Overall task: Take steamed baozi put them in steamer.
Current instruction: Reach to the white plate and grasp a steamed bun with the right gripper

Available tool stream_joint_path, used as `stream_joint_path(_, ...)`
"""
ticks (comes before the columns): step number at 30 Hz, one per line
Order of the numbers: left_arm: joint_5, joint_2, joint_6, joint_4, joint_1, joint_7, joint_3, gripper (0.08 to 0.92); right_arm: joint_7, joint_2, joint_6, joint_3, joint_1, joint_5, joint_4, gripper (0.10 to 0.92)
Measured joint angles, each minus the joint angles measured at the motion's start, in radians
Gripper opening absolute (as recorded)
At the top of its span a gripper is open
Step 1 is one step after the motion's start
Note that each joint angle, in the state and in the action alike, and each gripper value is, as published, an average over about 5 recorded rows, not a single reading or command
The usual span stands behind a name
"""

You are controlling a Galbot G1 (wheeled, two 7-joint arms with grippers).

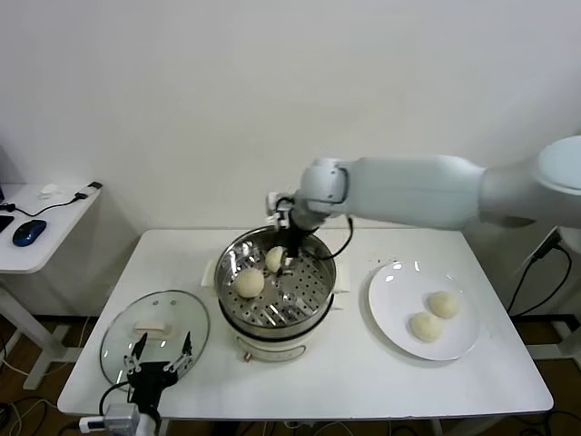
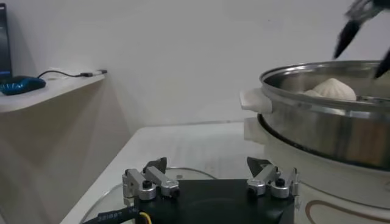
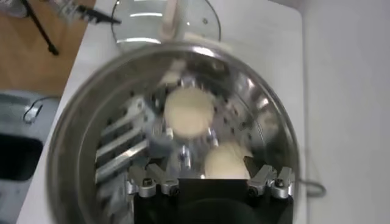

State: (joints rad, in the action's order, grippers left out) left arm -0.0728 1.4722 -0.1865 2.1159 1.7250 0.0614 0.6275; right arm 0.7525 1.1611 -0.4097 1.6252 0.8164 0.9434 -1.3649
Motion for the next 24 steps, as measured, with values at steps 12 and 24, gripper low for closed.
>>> stream_joint_path(12, 0.006, 0.001, 0.003, -0.018, -0.006, 0.002, -0.003, 0.823, 0.147, -0.374, 0.106, 0.169, 0.107, -0.233, -0.123, 0.823)
stream_joint_path(24, 0.021, 0.017, -0.004, -0.026, -0.007, 0.000, -0.005, 0.823, 0.169, -0.564, 0.118, 0.062, -0.152, -0.471, -0.085, 0.823)
